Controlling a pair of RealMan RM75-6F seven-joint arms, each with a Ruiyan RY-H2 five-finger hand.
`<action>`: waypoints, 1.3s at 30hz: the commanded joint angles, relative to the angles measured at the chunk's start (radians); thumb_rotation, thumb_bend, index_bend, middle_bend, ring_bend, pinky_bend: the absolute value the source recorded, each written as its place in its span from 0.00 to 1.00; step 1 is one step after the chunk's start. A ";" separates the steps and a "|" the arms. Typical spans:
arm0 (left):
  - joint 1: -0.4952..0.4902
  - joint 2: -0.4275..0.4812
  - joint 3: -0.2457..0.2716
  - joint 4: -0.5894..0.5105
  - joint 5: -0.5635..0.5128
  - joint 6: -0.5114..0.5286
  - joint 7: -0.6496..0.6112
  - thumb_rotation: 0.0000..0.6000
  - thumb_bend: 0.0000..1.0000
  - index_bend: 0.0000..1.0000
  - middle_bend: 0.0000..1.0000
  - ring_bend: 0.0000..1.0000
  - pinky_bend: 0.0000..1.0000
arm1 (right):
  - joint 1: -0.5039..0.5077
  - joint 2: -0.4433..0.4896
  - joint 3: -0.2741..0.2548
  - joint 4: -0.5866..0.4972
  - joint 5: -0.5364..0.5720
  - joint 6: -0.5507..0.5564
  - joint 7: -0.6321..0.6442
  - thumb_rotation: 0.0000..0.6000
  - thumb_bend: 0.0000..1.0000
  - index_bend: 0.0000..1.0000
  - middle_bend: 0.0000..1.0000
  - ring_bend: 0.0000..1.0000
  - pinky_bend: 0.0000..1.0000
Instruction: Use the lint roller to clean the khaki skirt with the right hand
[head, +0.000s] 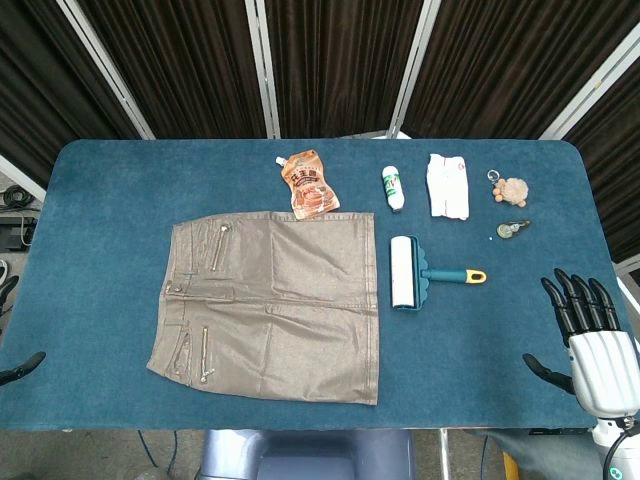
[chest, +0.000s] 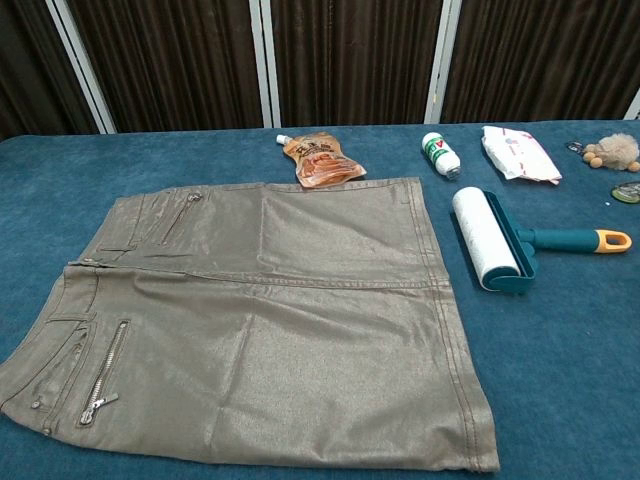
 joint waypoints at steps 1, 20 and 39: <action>0.000 0.000 -0.001 0.000 -0.003 -0.001 -0.002 1.00 0.00 0.00 0.00 0.00 0.00 | 0.001 0.000 -0.002 -0.001 0.002 -0.004 -0.003 1.00 0.00 0.00 0.00 0.00 0.00; -0.022 -0.020 -0.025 0.002 -0.060 -0.046 0.037 1.00 0.00 0.00 0.00 0.00 0.00 | 0.289 -0.150 0.081 0.298 0.261 -0.510 0.072 1.00 0.30 0.00 0.00 0.00 0.00; -0.059 -0.063 -0.050 0.019 -0.153 -0.123 0.130 1.00 0.00 0.00 0.00 0.00 0.00 | 0.534 -0.456 0.074 0.673 0.371 -0.777 -0.028 1.00 0.34 0.05 0.01 0.00 0.00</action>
